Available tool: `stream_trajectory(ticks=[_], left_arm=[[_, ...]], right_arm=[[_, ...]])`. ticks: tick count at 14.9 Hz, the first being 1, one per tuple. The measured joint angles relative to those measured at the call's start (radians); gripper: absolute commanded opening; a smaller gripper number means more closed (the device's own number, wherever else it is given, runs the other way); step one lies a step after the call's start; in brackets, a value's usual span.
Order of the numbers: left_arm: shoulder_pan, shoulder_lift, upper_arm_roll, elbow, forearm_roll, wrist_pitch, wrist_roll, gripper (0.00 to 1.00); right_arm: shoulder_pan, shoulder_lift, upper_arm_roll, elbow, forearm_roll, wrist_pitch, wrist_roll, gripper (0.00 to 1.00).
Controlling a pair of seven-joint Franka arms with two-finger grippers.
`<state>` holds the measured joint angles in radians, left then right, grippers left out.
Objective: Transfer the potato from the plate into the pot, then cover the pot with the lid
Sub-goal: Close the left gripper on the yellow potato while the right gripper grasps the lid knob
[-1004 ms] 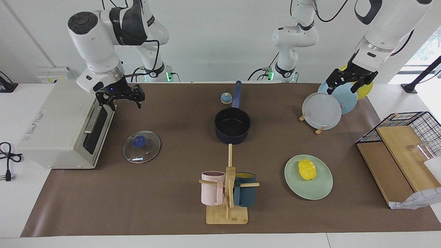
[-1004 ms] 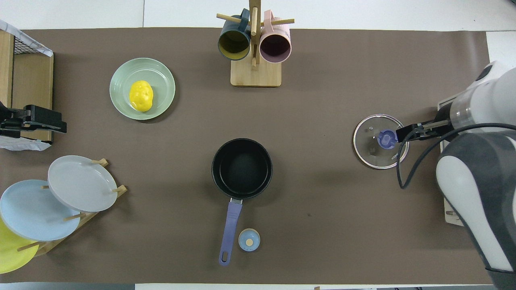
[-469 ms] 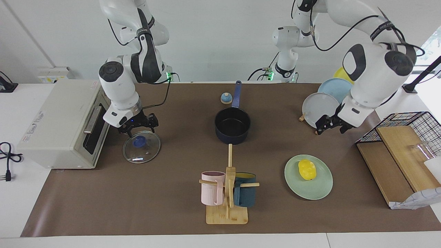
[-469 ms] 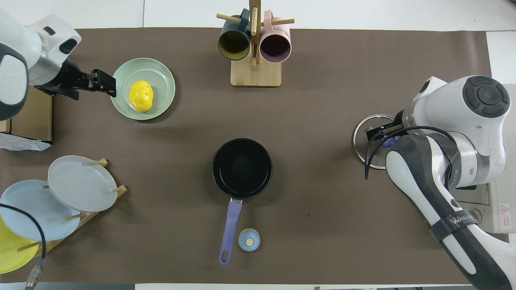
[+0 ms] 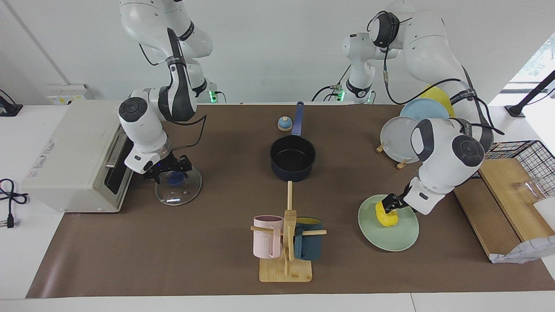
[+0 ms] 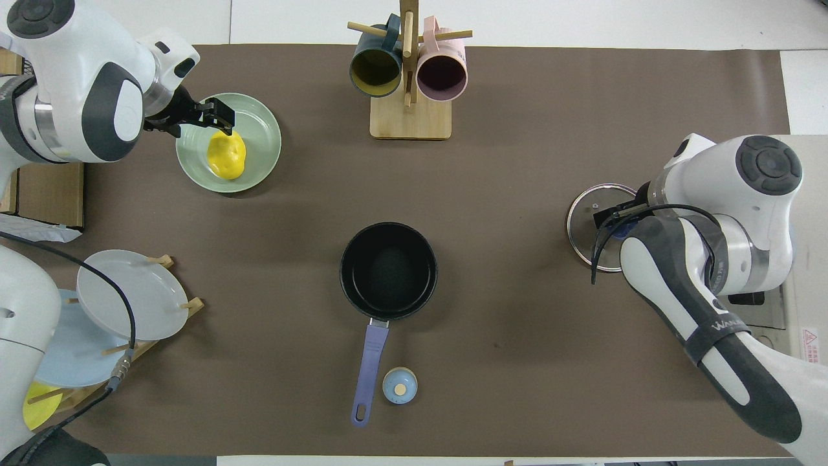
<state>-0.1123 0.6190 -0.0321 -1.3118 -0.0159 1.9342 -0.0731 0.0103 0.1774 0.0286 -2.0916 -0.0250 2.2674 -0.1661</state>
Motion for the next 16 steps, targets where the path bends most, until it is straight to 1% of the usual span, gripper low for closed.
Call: stream_trajectory(ticks=[4,11,14,15,16], left_arm=[[-0.002,0.022,0.000,-0.009,0.029,0.040,0.015,1.00],[-0.015,0.019,-0.002,-0.080,0.029,0.114,0.017,1.00],[-0.015,0.009,-0.002,-0.130,0.029,0.159,0.018,1.00],[-0.015,0.006,-0.002,-0.141,0.029,0.167,0.019,0.88],[-0.015,0.003,-0.002,-0.148,0.029,0.172,0.019,0.62]], right_arm=[[0.005,0.009,0.001,-0.003,0.000,0.006,0.008,1.00],[0.009,0.009,0.001,-0.020,0.000,0.036,0.008,0.99],[0.005,0.009,-0.001,-0.038,0.000,0.050,0.007,0.90],[0.003,0.009,-0.001,-0.039,0.000,0.050,0.005,0.87],[0.002,0.009,-0.001,-0.039,0.000,0.050,0.004,0.83]])
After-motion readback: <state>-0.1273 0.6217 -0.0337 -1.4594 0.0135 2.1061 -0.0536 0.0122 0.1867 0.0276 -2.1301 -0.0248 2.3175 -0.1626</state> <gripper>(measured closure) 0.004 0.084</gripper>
